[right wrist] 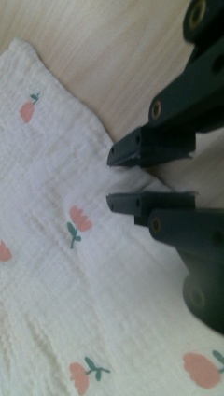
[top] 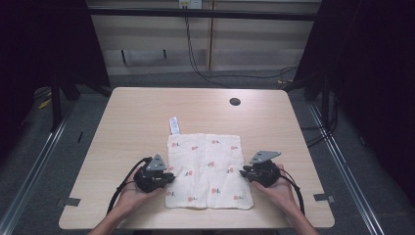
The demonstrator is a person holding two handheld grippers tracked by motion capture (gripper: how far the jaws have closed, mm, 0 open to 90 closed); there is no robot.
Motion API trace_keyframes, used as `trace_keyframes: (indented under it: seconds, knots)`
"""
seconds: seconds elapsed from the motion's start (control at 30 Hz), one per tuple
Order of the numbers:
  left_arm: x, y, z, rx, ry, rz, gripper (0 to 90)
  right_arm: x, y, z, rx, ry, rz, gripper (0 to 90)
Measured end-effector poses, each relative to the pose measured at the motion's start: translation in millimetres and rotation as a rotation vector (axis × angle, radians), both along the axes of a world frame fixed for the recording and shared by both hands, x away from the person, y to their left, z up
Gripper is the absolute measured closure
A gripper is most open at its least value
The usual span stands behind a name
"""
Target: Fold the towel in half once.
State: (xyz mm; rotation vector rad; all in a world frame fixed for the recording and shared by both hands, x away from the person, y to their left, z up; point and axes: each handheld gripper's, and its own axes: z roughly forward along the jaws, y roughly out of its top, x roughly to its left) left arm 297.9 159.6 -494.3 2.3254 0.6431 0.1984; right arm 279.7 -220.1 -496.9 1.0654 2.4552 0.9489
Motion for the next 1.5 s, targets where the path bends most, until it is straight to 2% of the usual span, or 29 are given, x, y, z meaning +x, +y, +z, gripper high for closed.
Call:
trace_keyframes:
  seconds: [0.1, 0.17, 0.27, 0.43, 0.5, 0.53, 0.6, 0.7, 0.77, 0.8, 0.83, 0.87, 0.97, 1.0, 1.03, 1.07, 1.13, 1.17, 1.2, 1.23, 1.3, 1.4, 1.43, 1.5]
  knots:
    - [2.4, 2.2, -1.3, -0.032, 0.032, 0.022, 87.9, -2.7, -1.1, 0.3, 0.012, 0.013, 0.006, 86.8]
    - [3.7, 4.2, -1.2, -0.038, 0.046, 0.024, 88.2, -5.7, -2.9, 0.5, 0.024, 0.031, 0.012, 88.0]
    - [2.1, 7.5, -2.4, -0.073, 0.082, 0.015, 88.3, -12.9, -7.0, 1.3, 0.034, 0.045, 0.018, 88.6]
    - [-7.1, 9.3, 0.1, -0.053, 0.106, -0.015, 88.3, -28.0, -5.0, 3.3, 0.037, 0.071, 0.039, 88.7]
    - [-9.2, 9.8, 2.4, -0.039, 0.107, -0.023, 88.3, -33.2, -2.7, 3.7, 0.022, 0.065, 0.055, 88.7]
    - [-9.8, 10.6, 2.5, -0.064, 0.123, -0.022, 88.3, -35.4, -2.5, 4.1, 0.023, 0.070, 0.053, 88.7]
    - [-12.1, 13.7, 3.3, -0.070, 0.133, -0.020, 88.3, -40.9, -3.3, 3.9, 0.025, 0.073, 0.053, 88.6]
    - [-15.6, 16.1, 2.7, -0.058, 0.156, -0.024, 87.8, -44.7, -5.1, 4.5, 0.036, 0.074, 0.039, 86.1]
    - [-14.8, 16.7, 3.5, -0.084, 0.165, -0.019, 84.4, -42.4, -5.0, 4.4, 0.040, 0.073, 0.026, 79.2]
    - [-13.7, 17.4, 4.2, -0.099, 0.163, -0.020, 78.6, -40.5, -4.6, 4.6, 0.049, 0.074, 0.022, 73.4]
    - [-11.4, 19.1, 7.0, -0.109, 0.161, -0.009, 71.8, -38.8, -4.7, 5.3, 0.053, 0.064, 0.023, 71.5]
    - [-9.6, 20.0, 8.5, -0.120, 0.157, 0.006, 65.3, -35.9, -5.1, 8.6, 0.063, 0.054, 0.019, 70.4]
    - [7.2, 25.3, 11.8, -0.157, 0.147, 0.040, 61.8, -19.2, -8.5, 16.2, 0.092, 0.029, 0.005, 67.7]
    - [16.5, 25.4, 12.7, -0.149, 0.138, 0.069, 60.5, -10.9, -10.3, 17.0, 0.088, 0.025, -0.007, 67.6]
    - [22.8, 24.7, 12.7, -0.138, 0.129, 0.071, 57.7, 0.6, -11.9, 15.8, 0.094, 0.028, -0.022, 67.5]
    - [28.7, 24.5, 12.9, -0.118, 0.116, 0.079, 57.5, 7.5, -12.5, 15.2, 0.079, 0.034, -0.032, 67.3]
    - [47.9, 26.8, 10.6, -0.165, 0.139, 0.120, 57.3, 26.1, -12.9, 12.0, 0.072, 0.030, -0.048, 67.3]
    - [54.8, 26.7, 9.6, -0.153, 0.130, 0.132, 57.3, 34.9, -12.9, 10.5, 0.079, 0.032, -0.052, 67.3]
    - [59.1, 27.1, 8.6, -0.161, 0.125, 0.145, 57.4, 42.8, -12.8, 10.1, 0.061, 0.030, -0.062, 67.3]
    - [65.9, 27.4, 6.4, -0.171, 0.140, 0.152, 57.6, 48.6, -12.8, 9.5, 0.070, 0.029, -0.068, 67.3]
    - [72.5, 27.2, 5.3, -0.149, 0.118, 0.163, 57.7, 63.7, -13.4, 8.1, 0.077, 0.033, -0.077, 67.5]
    - [79.8, 28.0, 3.9, -0.141, 0.099, 0.191, 58.3, 78.2, -13.0, 5.5, 0.080, 0.040, -0.092, 68.0]
    - [83.6, 28.0, 2.2, -0.138, 0.122, 0.196, 58.1, 81.5, -12.5, 4.5, 0.076, 0.039, -0.096, 68.0]
    - [86.5, 28.0, 0.5, -0.124, 0.110, 0.220, 56.4, 84.4, -9.2, 3.4, 0.050, 0.034, -0.099, 69.8]
